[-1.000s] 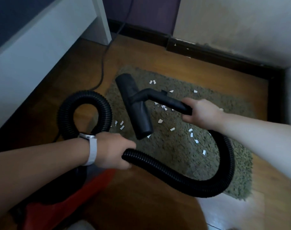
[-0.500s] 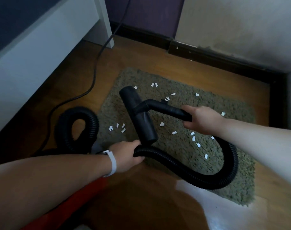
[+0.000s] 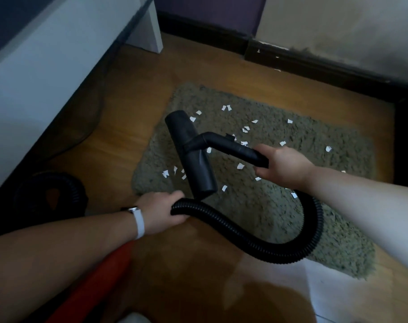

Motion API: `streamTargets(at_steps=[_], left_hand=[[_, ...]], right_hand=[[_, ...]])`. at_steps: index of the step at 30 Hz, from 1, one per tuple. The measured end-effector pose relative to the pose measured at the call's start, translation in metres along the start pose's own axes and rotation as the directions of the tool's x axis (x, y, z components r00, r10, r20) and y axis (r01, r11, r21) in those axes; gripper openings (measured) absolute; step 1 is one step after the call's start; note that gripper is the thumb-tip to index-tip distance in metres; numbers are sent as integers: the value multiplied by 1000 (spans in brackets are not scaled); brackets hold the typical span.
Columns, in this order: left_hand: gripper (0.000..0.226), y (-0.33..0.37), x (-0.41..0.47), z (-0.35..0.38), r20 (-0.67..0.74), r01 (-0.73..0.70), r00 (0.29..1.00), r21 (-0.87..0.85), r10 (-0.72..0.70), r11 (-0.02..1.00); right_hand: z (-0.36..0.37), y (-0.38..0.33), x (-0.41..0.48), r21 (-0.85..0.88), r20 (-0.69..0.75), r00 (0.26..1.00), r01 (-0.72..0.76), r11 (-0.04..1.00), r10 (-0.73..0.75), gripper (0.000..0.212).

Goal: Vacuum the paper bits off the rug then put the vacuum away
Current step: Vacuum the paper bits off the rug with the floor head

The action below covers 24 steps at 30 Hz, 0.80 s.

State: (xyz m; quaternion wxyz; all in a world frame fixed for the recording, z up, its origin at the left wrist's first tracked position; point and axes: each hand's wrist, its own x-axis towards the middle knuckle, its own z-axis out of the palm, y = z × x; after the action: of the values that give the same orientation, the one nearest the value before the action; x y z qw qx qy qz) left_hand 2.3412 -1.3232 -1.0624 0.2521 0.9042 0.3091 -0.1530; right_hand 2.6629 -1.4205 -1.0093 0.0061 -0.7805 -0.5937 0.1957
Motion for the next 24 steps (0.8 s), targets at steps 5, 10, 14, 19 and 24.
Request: streamTargets(at_steps=[5,10,14,19,24], left_hand=[[29,3,0,-15,68,-115,991,58,111,992],[24,9,-17,-3,206,-185,965,88,164,979],[20,1,-13,-8,173,-72,982,-20,75,997],[25,5,-20,-19,101,-55,993,8,54,998],[38,3,-15,-24,63,-12,998,-4,12,1000]], right_hand=[[-1,-15,-1,-72,37,998,52,996,-49,40],[-2,-17,3,-88,39,998,53,995,-50,43],[9,-18,12,-129,-5,999,52,990,-53,36],[23,-18,19,-8,36,999,-4,1000,5,35],[28,-22,25,40,34,999,36,999,-37,34]])
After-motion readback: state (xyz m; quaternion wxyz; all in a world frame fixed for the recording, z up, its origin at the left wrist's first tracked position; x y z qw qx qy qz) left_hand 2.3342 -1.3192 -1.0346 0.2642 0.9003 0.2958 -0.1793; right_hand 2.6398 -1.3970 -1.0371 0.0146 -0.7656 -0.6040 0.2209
